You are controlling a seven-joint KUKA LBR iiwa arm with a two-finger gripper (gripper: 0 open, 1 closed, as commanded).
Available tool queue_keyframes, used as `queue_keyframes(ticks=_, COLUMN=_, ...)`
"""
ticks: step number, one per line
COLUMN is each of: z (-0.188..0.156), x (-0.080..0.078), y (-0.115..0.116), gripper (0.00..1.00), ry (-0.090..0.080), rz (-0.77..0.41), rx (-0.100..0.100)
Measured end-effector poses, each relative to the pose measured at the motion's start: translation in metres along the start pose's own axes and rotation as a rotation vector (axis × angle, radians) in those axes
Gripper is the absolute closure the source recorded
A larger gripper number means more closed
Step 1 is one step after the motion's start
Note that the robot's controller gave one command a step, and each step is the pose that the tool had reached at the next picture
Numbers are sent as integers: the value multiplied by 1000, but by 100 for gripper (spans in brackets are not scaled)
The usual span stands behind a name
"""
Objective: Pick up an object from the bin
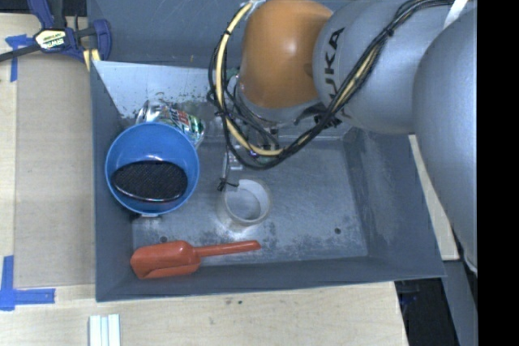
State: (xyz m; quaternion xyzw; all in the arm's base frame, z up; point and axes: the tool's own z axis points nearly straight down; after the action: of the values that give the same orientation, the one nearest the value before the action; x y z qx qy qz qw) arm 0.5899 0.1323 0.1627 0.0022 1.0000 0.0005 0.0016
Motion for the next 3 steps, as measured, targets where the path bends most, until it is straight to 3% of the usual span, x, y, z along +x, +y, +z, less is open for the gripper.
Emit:
queue_keyframes(ticks=1, z=0, x=0, y=0, gripper=0, ry=0, rz=0, rx=0)
queue_keyframes(ticks=2, z=45, x=38, y=25, gripper=0, ry=-1, rz=-104, rx=0)
queue_keyframes(ticks=3, z=48, x=36, y=28, gripper=0, ry=-7, rz=-31, rx=-1)
